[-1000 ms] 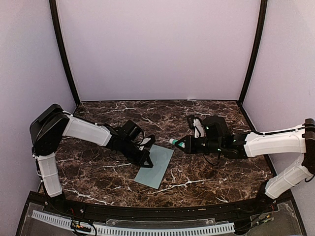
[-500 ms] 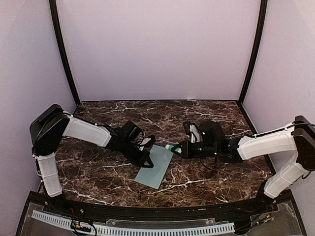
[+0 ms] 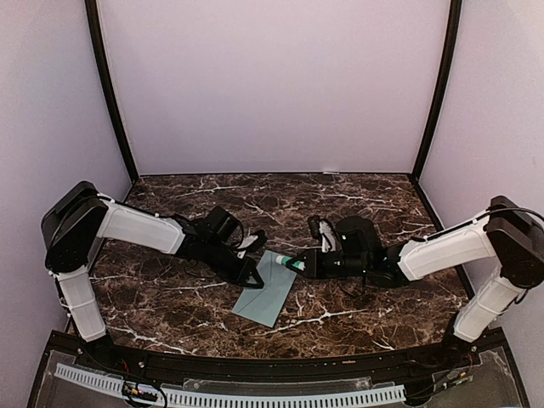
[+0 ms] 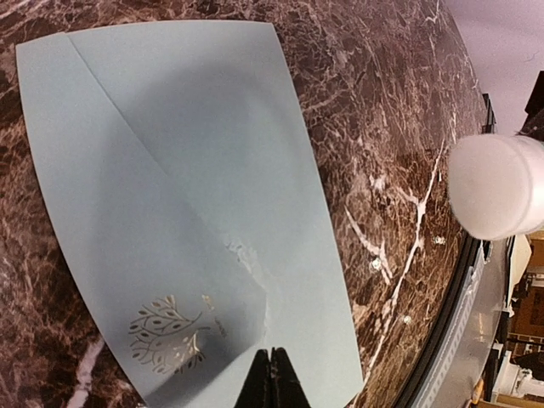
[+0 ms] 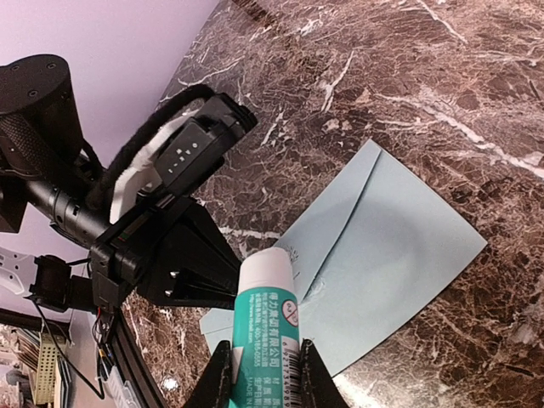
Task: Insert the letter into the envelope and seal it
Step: Seal the envelope flap on the envelope.
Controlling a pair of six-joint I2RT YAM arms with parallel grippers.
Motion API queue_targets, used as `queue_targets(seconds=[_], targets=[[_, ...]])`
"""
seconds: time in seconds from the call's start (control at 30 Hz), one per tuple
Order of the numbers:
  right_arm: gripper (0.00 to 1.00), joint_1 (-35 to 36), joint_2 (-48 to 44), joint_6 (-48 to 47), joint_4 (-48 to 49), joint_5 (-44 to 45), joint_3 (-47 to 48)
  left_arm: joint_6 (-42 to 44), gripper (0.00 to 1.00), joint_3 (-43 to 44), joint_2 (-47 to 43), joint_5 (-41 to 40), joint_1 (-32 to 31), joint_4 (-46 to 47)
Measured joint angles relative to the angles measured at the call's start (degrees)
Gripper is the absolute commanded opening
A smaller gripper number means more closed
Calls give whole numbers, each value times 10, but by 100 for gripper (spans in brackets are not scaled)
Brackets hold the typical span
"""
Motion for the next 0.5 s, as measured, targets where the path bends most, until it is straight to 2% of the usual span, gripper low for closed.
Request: queue_targets(seconds=[0.5], targets=[[10, 14, 81, 19, 57, -26, 18, -20, 1, -45, -2, 17, 0, 16]])
